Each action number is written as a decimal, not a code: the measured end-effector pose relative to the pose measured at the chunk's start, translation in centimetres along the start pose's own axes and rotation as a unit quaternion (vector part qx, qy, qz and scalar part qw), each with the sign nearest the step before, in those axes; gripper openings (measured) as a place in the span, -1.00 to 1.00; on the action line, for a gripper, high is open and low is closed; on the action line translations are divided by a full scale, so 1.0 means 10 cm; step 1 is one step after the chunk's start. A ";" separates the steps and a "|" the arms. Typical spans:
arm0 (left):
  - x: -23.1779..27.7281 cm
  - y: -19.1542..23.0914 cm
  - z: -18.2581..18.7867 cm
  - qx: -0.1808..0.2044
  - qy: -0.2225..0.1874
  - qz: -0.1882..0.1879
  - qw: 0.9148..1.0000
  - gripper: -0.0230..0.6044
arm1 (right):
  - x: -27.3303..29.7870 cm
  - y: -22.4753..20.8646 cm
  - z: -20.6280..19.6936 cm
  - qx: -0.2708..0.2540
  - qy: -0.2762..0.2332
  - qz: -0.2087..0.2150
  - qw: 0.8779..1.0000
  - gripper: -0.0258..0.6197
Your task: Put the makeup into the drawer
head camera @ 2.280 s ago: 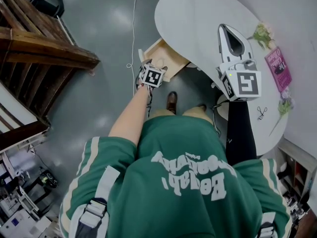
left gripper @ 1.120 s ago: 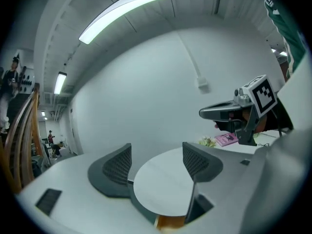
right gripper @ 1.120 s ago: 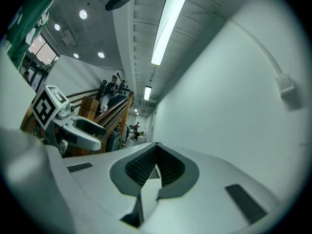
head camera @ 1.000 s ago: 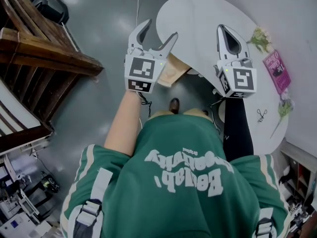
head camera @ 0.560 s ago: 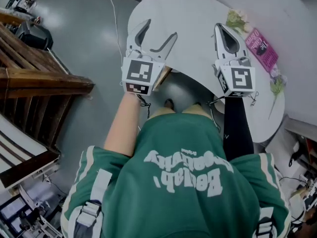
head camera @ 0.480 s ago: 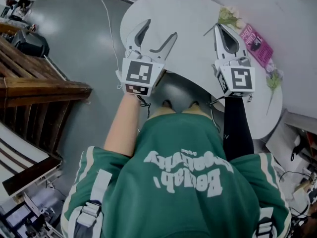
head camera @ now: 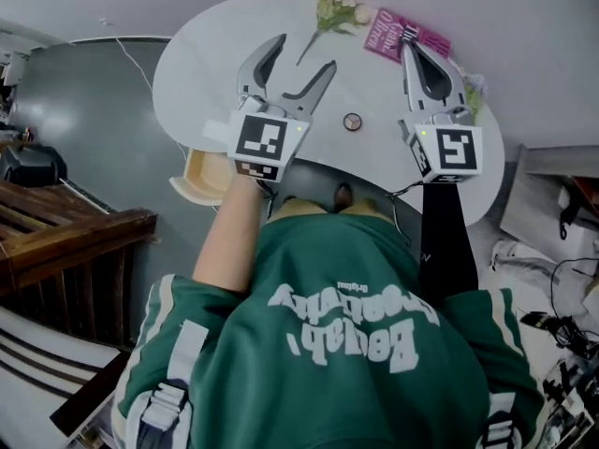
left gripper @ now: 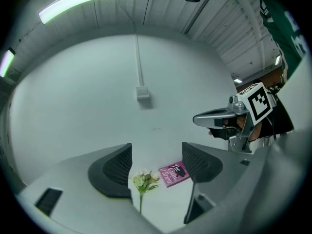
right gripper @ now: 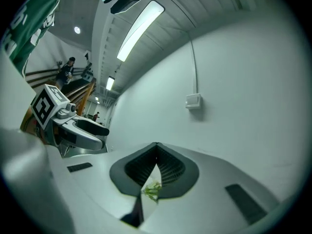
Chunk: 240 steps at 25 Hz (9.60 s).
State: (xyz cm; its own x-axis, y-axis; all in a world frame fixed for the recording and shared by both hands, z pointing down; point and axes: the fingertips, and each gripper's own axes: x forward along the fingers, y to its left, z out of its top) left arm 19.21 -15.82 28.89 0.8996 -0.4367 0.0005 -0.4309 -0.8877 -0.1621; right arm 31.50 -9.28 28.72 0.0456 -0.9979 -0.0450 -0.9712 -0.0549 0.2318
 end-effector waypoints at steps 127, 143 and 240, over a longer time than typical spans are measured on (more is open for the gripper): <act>-2.94 1.50 -2.96 -0.109 0.326 0.182 0.921 -0.16 | 1.04 3.38 0.25 0.002 -0.003 0.308 0.952 -0.89; -3.33 1.05 -4.65 -0.186 0.489 0.106 0.845 -0.16 | 0.91 3.35 -0.07 -0.014 0.051 0.282 0.958 -0.89; 0.35 -0.46 0.08 0.038 -0.003 -0.009 0.999 -0.15 | -0.40 -0.45 -0.07 -0.012 0.003 -0.052 0.999 -0.89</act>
State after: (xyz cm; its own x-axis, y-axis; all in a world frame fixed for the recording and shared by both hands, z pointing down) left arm 24.42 -13.19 28.83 0.9080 -0.4190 -0.0023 -0.4077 -0.8821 -0.2360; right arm 35.87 -5.10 28.50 0.1478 -0.9869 -0.0650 -0.9553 -0.1595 0.2491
